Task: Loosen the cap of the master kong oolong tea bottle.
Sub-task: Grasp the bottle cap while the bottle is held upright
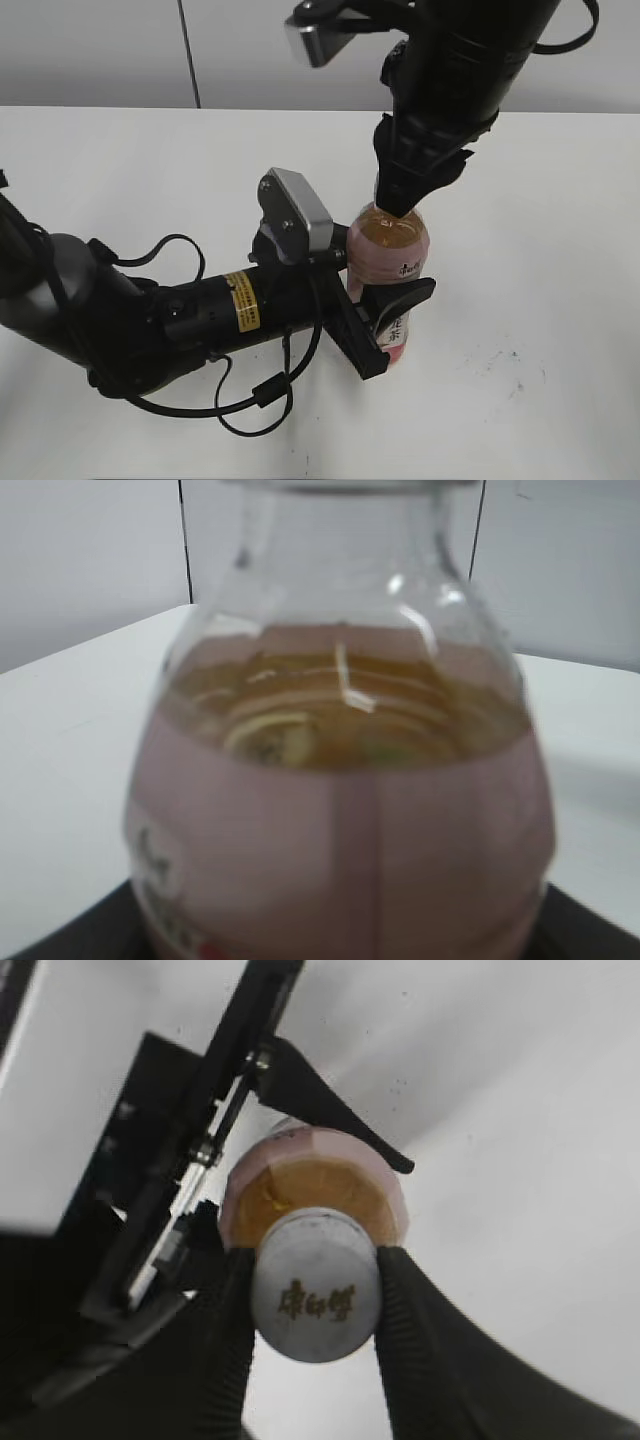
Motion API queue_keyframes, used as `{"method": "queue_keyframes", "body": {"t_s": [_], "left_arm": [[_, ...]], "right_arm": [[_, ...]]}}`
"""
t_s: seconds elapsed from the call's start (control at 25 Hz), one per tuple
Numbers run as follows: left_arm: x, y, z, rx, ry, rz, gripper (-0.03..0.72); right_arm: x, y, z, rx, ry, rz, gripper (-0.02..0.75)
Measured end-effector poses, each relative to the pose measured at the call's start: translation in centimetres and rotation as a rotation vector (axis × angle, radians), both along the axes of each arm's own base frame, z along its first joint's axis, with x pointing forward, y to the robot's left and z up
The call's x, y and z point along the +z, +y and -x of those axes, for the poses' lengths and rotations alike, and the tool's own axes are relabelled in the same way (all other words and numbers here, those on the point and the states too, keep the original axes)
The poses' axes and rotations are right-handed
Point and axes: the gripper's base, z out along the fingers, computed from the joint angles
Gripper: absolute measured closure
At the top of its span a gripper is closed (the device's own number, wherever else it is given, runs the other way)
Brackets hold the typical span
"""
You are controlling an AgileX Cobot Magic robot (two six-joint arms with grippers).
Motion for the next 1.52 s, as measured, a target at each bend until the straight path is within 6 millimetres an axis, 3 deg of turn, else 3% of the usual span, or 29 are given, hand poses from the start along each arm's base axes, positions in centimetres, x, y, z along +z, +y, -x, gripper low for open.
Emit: {"method": "queue_keyframes", "body": {"t_s": [0.12,0.2,0.44,0.56,0.72,0.8,1.08,1.32,1.4,1.52], "left_arm": [[0.0,0.0,0.1,-0.007,-0.007,-0.003,0.288],[0.0,0.0,0.1,-0.010,-0.010,-0.003,0.288],[0.0,0.0,0.1,-0.013,-0.013,-0.004,0.288],[0.0,0.0,0.0,-0.006,-0.007,-0.001,0.288],[0.0,0.0,0.0,-0.001,-0.001,0.001,0.288],[0.0,0.0,0.0,-0.001,-0.001,0.001,0.288],[0.0,0.0,0.0,0.000,0.001,0.001,0.288],[0.0,0.0,0.0,0.000,0.001,0.001,0.288],[0.0,0.0,0.0,0.000,0.001,0.001,0.288],[0.0,0.0,0.0,0.000,0.002,0.001,0.288]], "right_arm": [[0.0,0.0,0.0,0.409,-0.088,0.062,0.461],[0.1,0.0,0.0,0.580,-0.126,0.087,0.461],[0.1,-0.1,0.0,0.669,-0.146,0.099,0.457],[0.1,0.0,0.1,0.650,-0.138,0.087,0.372],[0.1,0.3,0.3,0.544,-0.100,0.035,0.209],[0.2,0.4,0.4,0.499,-0.083,0.013,0.173],[1.5,0.5,0.7,0.236,-0.054,-0.074,0.155],[4.9,0.0,-0.2,-0.345,-0.051,-0.181,0.153],[5.2,-0.4,-0.5,-0.510,-0.062,-0.180,0.153],[5.0,-0.5,-0.7,-0.608,-0.048,-0.181,0.153]]}}
